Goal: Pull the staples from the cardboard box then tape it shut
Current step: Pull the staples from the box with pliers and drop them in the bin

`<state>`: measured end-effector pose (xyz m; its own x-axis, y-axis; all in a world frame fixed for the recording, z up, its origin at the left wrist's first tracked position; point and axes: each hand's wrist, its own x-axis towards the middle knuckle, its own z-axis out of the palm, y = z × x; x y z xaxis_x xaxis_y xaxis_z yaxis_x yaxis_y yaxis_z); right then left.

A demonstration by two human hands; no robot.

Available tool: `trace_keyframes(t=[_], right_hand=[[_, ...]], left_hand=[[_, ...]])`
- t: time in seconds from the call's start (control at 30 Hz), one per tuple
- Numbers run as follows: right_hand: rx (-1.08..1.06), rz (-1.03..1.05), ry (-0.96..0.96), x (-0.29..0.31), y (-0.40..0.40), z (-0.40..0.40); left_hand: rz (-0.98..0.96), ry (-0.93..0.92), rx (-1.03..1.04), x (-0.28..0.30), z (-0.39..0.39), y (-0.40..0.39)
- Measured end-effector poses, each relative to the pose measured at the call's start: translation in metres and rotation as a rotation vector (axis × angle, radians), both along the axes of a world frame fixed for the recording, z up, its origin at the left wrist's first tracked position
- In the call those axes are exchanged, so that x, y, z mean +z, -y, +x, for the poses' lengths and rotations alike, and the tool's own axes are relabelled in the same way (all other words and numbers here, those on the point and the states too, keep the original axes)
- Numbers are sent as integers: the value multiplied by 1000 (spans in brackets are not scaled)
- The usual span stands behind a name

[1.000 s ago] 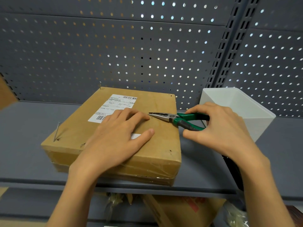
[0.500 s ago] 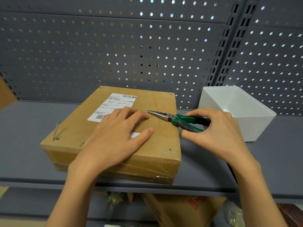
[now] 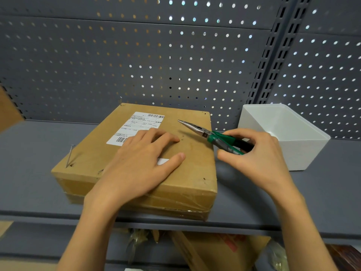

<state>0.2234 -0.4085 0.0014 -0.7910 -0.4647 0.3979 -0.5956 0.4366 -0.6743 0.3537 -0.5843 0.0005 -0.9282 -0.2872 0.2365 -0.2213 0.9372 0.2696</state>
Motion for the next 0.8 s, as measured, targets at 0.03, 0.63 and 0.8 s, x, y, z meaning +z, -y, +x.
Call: trace_keyframes(t=[0.03,0.63,0.8], right_hand=[[-6,-11,2,0,0,0],[-160,-141,-28,8,-21,1],[-273,-155,-41,12,-37,-2]], left_hand=[[2,-2,0,0,0,0],[-11,35,3,-1,1,3],[-8,56,3,0,1,2]])
